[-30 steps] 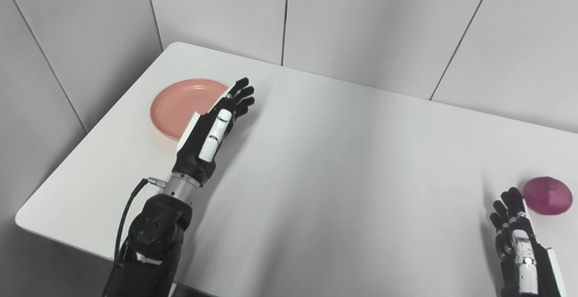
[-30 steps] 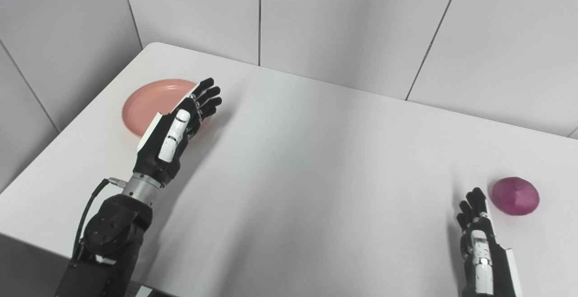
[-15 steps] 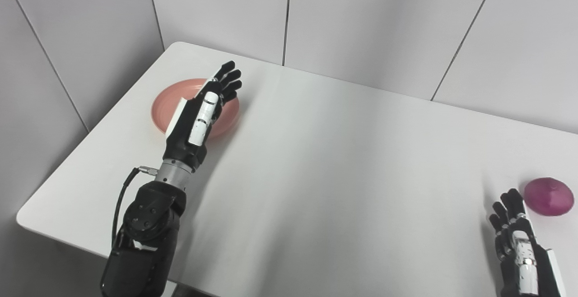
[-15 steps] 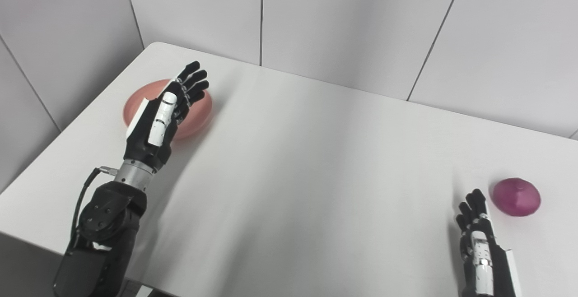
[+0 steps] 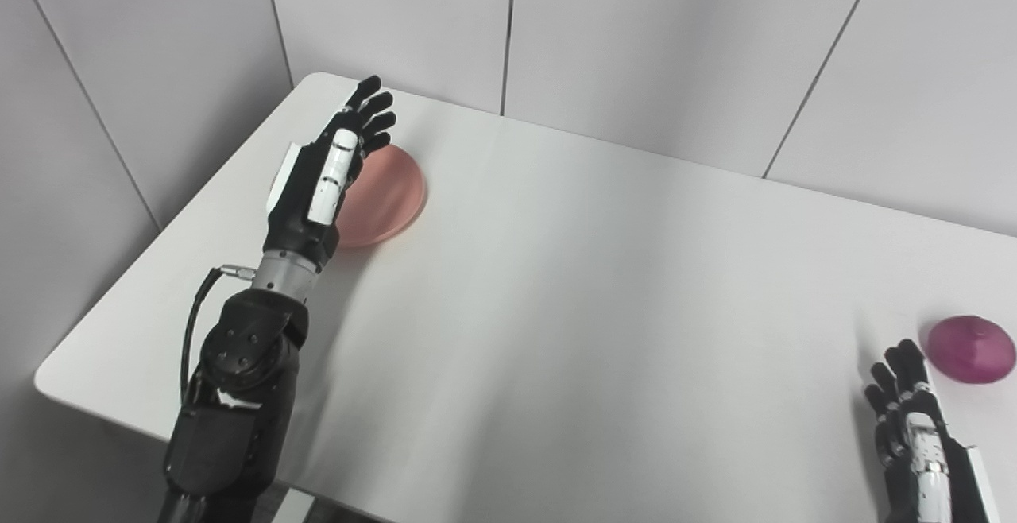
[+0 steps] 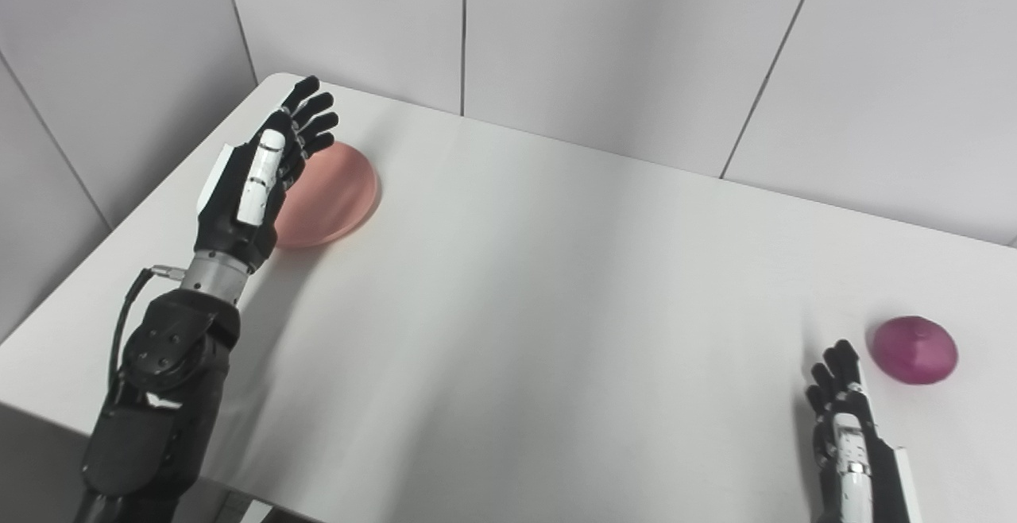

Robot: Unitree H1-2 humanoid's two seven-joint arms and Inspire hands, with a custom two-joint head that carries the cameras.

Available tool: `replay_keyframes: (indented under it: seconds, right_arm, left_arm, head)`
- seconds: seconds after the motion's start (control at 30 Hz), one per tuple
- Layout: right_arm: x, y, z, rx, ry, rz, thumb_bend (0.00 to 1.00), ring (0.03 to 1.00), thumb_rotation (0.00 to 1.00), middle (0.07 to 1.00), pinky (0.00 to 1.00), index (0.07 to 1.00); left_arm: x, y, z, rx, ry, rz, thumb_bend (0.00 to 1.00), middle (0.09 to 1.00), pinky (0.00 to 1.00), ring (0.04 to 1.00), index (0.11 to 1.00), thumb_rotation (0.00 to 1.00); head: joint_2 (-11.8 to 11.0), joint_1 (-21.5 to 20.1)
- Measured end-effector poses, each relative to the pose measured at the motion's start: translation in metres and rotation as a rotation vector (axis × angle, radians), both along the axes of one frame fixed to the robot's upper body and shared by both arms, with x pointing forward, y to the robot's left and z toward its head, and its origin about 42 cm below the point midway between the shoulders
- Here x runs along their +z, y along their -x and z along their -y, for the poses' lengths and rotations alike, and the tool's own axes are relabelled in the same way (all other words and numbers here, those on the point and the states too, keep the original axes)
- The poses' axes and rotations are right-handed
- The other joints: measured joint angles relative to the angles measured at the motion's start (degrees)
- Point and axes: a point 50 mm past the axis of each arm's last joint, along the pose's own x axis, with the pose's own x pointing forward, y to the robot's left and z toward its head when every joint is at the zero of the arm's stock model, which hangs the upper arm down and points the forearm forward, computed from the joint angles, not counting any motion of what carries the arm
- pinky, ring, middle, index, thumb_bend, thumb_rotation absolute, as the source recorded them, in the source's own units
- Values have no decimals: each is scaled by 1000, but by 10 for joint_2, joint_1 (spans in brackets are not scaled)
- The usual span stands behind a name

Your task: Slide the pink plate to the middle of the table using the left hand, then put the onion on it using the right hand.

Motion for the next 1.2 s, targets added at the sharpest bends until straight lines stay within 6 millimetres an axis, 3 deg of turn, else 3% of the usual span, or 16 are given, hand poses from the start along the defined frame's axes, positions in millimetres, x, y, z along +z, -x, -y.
replay_keyframes:
  seconds: [0.3, 1.2]
  right_arm:
    - [0, 0, 0, 0, -4, 1, 0, 1000, 1000, 1000, 1000, 1000]
    - [0, 2, 2, -2, -17, -1, 0, 1000, 1000, 1000, 1000, 1000]
  left_arm:
    - [-6, -5, -12, 29, 1, -28, 401, 905, 904, 901, 884, 1000]
    - [8, -18, -44, 141, -11, -3, 405, 871, 846, 871, 847, 1000]
  head:
    - [-2, 3]
    - [-18, 13]
